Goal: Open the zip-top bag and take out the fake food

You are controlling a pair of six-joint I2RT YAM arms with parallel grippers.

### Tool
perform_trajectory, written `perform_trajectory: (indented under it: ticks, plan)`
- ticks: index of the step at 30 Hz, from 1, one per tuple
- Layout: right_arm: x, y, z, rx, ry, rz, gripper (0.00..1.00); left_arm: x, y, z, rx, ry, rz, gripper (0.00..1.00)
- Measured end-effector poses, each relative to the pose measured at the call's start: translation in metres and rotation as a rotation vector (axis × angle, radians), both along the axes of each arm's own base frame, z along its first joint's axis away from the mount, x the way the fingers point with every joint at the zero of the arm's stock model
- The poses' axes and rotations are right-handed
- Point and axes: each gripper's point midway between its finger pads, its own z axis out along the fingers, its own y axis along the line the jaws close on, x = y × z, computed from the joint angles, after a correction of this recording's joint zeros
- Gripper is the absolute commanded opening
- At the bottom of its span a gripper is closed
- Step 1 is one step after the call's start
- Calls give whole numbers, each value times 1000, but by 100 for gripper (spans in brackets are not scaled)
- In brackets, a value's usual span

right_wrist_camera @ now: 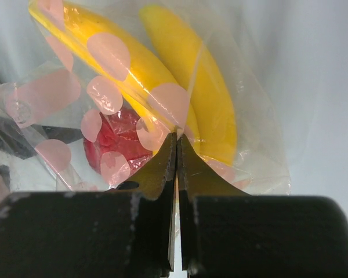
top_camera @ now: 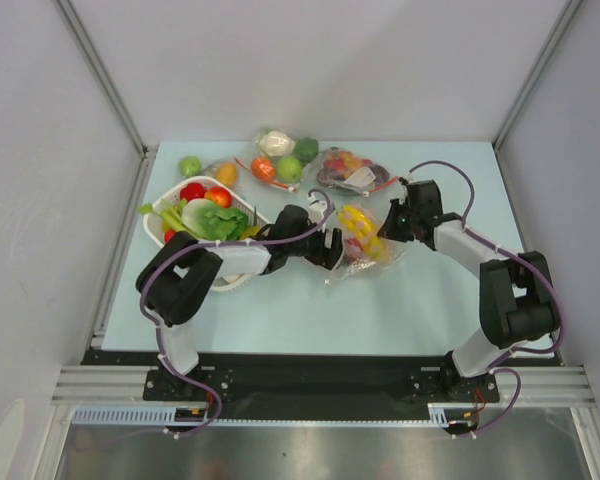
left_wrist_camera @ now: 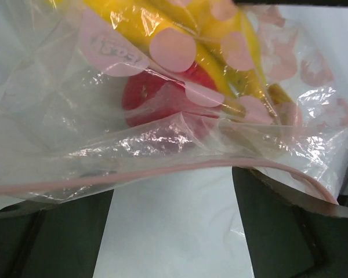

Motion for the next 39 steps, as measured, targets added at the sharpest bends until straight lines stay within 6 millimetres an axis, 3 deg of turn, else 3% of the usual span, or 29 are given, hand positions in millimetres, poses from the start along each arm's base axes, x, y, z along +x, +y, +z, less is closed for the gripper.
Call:
perform_trajectory:
  ticks: [8, 16, 21, 26, 30, 31, 37, 39]
  plan:
    - [2, 6, 0, -5, -13, 7, 0, 12, -13, 20, -95, -49, 18, 91]
    - [1, 11, 0, -2, -19, 15, 0, 19, -19, 3, -78, -21, 22, 92]
    - [1, 17, 0, 2, -24, 20, 0, 26, -22, 2, -67, -23, 36, 92]
    - [2, 23, 0, 7, -32, 28, 0, 35, -26, 0, -18, -24, 43, 87]
    - [2, 27, -1, 10, -35, 35, 0, 32, -24, -8, 48, -31, 45, 72]
    - [2, 27, -1, 11, -36, 37, 0, 30, -23, -11, 67, -29, 44, 62]
    - [2, 31, -1, 19, -36, 47, 0, 24, -16, -14, 110, -44, 47, 33]
    - [3, 32, -1, 21, -37, 49, 0, 18, -10, -14, 119, -40, 51, 30]
